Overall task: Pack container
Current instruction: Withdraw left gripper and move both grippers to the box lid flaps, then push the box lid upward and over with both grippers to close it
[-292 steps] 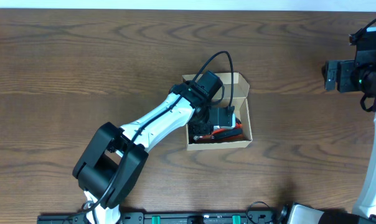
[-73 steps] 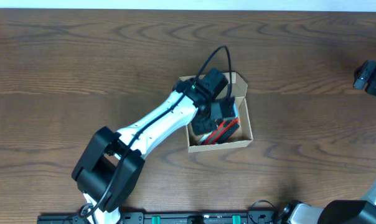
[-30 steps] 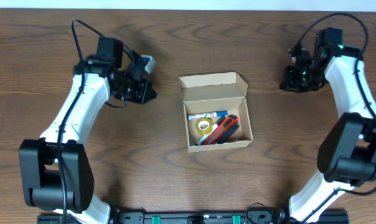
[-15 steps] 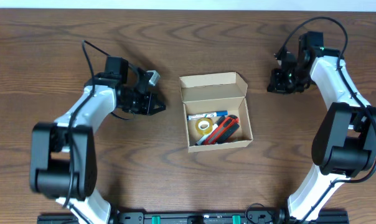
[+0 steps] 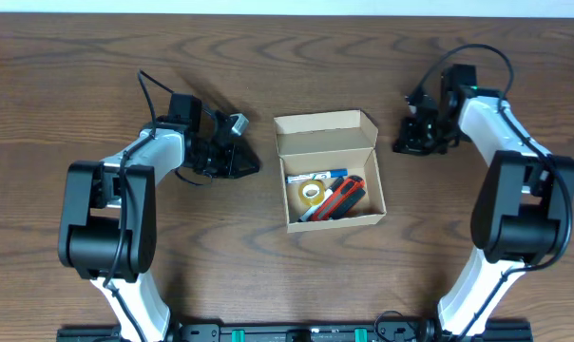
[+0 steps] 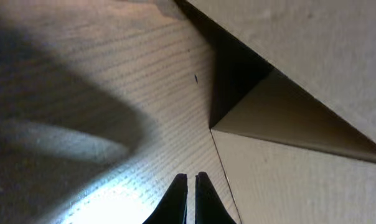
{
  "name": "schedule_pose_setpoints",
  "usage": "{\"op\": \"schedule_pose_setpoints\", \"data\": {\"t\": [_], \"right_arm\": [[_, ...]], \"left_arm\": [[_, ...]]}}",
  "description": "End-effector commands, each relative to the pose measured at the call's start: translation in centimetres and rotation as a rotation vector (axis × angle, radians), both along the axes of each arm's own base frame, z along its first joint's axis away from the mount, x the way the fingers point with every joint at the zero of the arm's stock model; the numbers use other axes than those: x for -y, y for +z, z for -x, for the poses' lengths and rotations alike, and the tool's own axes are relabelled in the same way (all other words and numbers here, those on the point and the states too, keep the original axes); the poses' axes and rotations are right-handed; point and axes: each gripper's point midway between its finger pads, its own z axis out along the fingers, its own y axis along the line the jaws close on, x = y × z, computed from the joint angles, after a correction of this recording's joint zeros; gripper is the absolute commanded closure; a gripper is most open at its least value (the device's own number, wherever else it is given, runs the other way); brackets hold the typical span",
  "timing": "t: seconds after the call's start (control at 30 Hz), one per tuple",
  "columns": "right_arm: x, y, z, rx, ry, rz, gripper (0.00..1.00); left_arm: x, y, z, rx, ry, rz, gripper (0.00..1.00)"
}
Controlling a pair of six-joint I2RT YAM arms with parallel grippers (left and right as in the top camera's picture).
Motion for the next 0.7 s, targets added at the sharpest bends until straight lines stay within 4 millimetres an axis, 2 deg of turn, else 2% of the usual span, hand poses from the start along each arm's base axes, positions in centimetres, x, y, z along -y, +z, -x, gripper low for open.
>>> {"op": "schedule_pose_setpoints", "data": {"t": [0.0,0.2,0.57,0.67], "right_arm": [[-2.3,-1.4,0.4,-0.054,-0.014,-0.074,0.99],[-3.7,-2.8,0.5,-0.075,0.001,-0.079,0.99],[-4.7,-2.6,-0.5,-0.051,-0.025,-0.105,0.99],[-4.8,-2.5,-0.8,-0.046,-0.042,-0.113,0.99]], "left_arm": [[0.1,-0.6,0.3,-0.037,0.012,0.019,0.94],[0.2,-1.0,-0.4,-0.038,0.037,0.025,0.94],[0.9,-2.9,-0.9,-0.114,0.085,0.085,0.94],[1.4,-2.9,-1.2,-0.126,0.089,0.134,0.94]]}}
